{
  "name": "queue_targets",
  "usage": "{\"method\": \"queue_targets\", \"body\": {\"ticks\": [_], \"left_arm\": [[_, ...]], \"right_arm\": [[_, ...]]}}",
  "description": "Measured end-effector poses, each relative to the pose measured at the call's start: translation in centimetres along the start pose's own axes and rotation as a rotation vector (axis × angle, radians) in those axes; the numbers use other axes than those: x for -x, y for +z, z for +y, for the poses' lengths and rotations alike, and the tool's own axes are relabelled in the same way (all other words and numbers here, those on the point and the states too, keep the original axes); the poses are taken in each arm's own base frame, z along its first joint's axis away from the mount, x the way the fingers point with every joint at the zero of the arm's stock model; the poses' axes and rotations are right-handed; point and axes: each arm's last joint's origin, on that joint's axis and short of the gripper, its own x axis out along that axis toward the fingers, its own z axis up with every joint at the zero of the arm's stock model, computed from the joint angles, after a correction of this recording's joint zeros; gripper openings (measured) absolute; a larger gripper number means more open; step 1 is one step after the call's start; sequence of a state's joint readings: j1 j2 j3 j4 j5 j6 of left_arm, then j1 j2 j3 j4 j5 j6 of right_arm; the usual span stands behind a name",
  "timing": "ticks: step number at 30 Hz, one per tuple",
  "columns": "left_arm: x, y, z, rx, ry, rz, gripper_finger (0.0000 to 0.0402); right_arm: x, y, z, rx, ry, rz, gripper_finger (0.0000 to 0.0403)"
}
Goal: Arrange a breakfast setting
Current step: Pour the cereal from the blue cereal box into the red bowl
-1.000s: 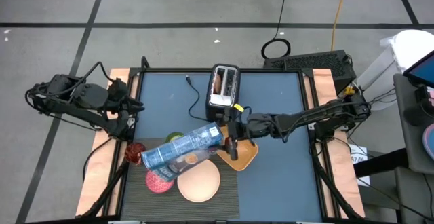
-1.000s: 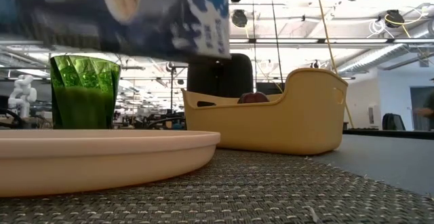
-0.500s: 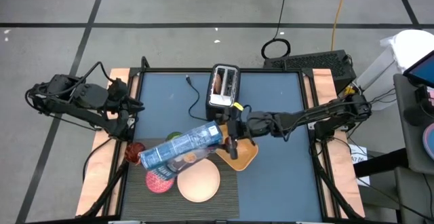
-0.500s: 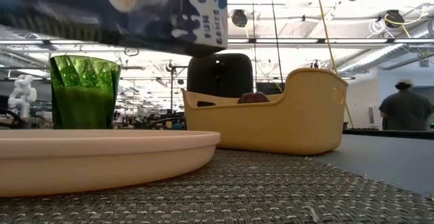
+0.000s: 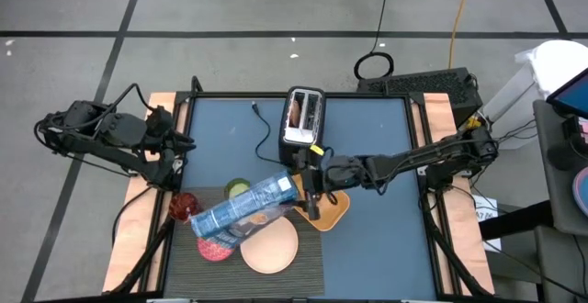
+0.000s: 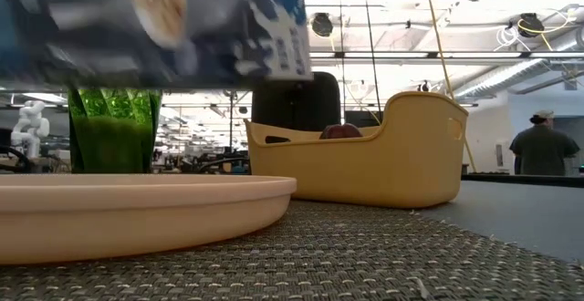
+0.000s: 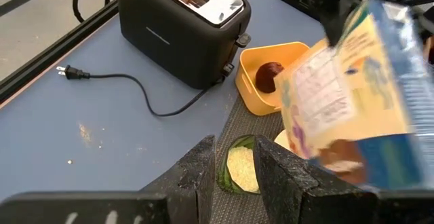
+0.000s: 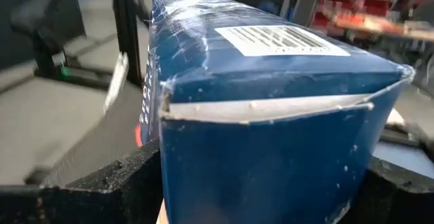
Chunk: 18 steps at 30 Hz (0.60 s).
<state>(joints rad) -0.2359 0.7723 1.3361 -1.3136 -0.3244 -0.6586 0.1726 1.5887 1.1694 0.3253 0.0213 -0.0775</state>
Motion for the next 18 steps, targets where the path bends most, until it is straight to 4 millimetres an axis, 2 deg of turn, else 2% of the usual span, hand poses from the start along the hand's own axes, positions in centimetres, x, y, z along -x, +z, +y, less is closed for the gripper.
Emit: {"method": "queue_targets", "body": {"ticks": [3,8,12,18], "left_arm": [[0.01,0.00,0.01,0.001,0.000,0.000,0.0104],[0.01,0.00,0.01,0.001,-0.001,0.000,0.0104],[0.01,-0.01,-0.01,0.001,-0.004,0.003,0.0104],[0.04,-0.27,-0.30,0.093,-0.106,0.093,0.0104]], "right_arm": [[0.13,0.52,-0.05,0.014,-0.004,-0.033,0.0313],[0.05,-0.20,-0.01,0.018,-0.002,0.028,0.0313],[0.07,0.16,-0.04,0.020,-0.005,-0.005,0.0313],[0.19,0.08,-0.08,0.022,-0.009,0.015,0.0313]]}}
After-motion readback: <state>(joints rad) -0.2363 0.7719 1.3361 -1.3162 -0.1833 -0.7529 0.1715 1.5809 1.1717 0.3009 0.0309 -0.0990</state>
